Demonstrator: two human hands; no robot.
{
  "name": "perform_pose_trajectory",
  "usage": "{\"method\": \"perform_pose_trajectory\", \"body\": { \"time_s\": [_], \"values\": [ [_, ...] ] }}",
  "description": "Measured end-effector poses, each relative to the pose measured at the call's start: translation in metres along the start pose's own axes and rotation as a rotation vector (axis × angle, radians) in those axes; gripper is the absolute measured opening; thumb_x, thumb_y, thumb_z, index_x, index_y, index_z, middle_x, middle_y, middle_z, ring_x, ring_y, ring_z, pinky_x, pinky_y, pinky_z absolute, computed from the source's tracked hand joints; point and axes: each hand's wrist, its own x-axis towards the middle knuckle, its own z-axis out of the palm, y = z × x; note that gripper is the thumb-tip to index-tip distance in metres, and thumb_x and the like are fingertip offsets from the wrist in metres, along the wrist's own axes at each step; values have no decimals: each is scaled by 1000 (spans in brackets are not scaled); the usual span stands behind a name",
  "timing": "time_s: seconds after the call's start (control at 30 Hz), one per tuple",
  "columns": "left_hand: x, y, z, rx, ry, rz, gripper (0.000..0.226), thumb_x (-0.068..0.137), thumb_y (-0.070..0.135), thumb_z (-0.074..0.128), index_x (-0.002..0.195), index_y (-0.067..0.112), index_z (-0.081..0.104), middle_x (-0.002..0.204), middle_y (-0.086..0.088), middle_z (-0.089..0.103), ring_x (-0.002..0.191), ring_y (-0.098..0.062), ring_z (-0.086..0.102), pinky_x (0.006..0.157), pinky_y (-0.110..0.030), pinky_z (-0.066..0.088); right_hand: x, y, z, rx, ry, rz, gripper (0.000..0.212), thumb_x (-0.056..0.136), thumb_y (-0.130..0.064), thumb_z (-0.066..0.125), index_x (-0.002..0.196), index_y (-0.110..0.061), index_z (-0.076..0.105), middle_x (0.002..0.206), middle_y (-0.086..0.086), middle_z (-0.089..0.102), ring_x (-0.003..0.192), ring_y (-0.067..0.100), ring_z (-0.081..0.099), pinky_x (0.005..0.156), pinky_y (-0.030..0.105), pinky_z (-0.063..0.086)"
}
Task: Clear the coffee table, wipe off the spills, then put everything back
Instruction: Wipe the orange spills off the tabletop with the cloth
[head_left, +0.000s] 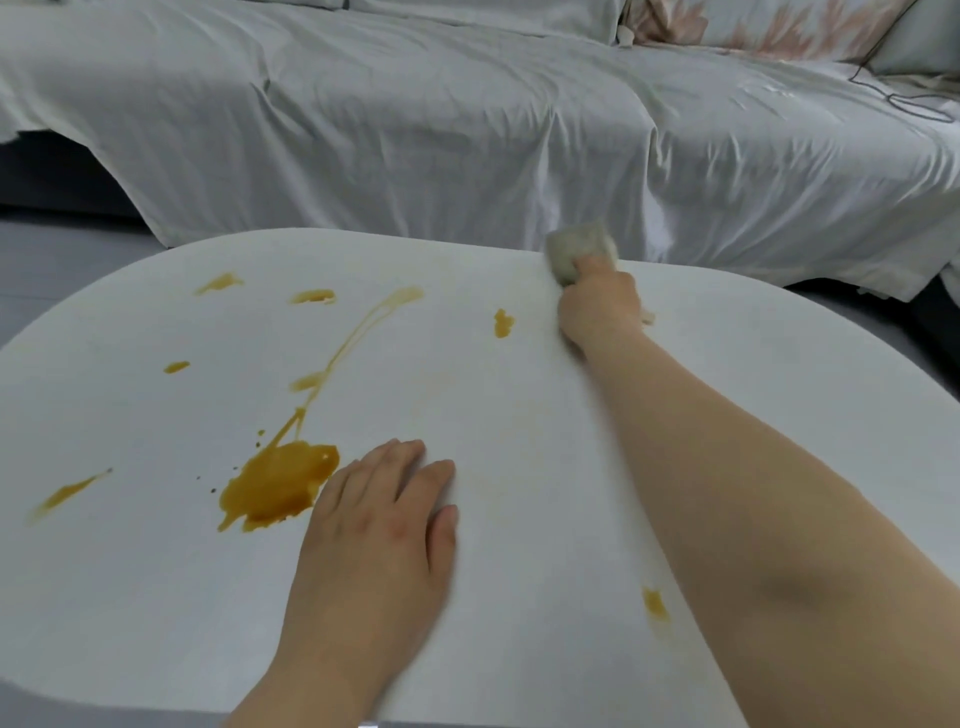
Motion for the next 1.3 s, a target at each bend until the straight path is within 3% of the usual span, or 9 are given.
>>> {"method": "perform_pose_trajectory", "body": {
  "time_s": [0.17, 0.4, 0.53, 0.63, 0.73, 0.83, 0.93, 1.13, 1.3],
  "values": [
    [0, 2, -1, -14, 8, -5, 40, 77, 30, 36, 95, 14, 68, 102, -9, 70, 98, -28, 65, 88, -30, 28, -46, -22, 23, 83, -213, -476, 48, 87, -8, 40, 132, -22, 42, 144, 10, 40, 129, 29, 37, 107, 33, 27],
    [-1, 4, -4, 7, 8, -1, 41, 76, 29, 34, 93, 13, 68, 100, -8, 71, 95, -28, 66, 86, -37, 49, -33, 33, -21, 70, -34, -151, 44, 86, -8, 40, 126, -22, 48, 133, 15, 51, 119, 34, 46, 96, 32, 35],
    [-1, 6, -4, 21, 33, 2, 40, 75, 27, 35, 90, 14, 69, 96, -8, 71, 92, -27, 68, 87, -34, 45, -79, 25, -12, 179, -151, -432, 44, 83, -2, 47, 124, -17, 54, 134, 12, 52, 122, 30, 47, 97, 15, 24],
    [-2, 7, -4, 25, 36, -6, 40, 75, 25, 34, 89, 13, 70, 95, -9, 72, 90, -29, 68, 81, -37, 51, -94, 32, -11, 164, -245, -608, 45, 83, 0, 48, 125, -15, 53, 138, 7, 49, 127, 25, 42, 107, 23, 23],
    [-2, 6, -2, 18, 66, -6, 41, 75, 25, 33, 89, 11, 70, 96, -11, 71, 92, -31, 67, 86, -31, 36, -72, 59, -29, 98, -128, -361, 46, 84, -4, 45, 127, -20, 50, 141, 8, 46, 127, 26, 42, 108, 31, 29],
    [-2, 5, -1, 7, 53, -1, 44, 76, 25, 31, 92, 10, 69, 99, -13, 71, 95, -32, 66, 84, -42, 49, -64, 82, -49, 23, 28, 12, 45, 86, -9, 38, 128, -24, 45, 138, 11, 46, 123, 31, 42, 100, 37, 33],
    [-1, 6, 0, -10, 22, 8, 47, 78, 26, 28, 96, 9, 69, 103, -14, 69, 99, -34, 64, 84, -47, 48, -86, 73, -46, 31, -13, -63, 47, 86, -8, 40, 129, -25, 46, 137, 12, 46, 123, 31, 42, 98, 32, 32],
    [-3, 6, 1, -56, 19, -37, 44, 80, 24, 34, 109, 11, 65, 120, -13, 62, 116, -32, 53, 98, -45, 37, -145, 70, -39, 110, -200, -545, 44, 83, -2, 49, 125, -16, 53, 138, 6, 50, 127, 23, 43, 106, 23, 26],
    [-2, 6, 2, -55, -1, -55, 33, 90, 21, 39, 114, 14, 62, 127, -10, 58, 122, -30, 47, 103, -42, 31, -117, 131, -84, 65, -9, -99, 44, 86, -5, 45, 128, -17, 49, 140, 8, 47, 128, 26, 42, 107, 30, 28]
  ]
}}
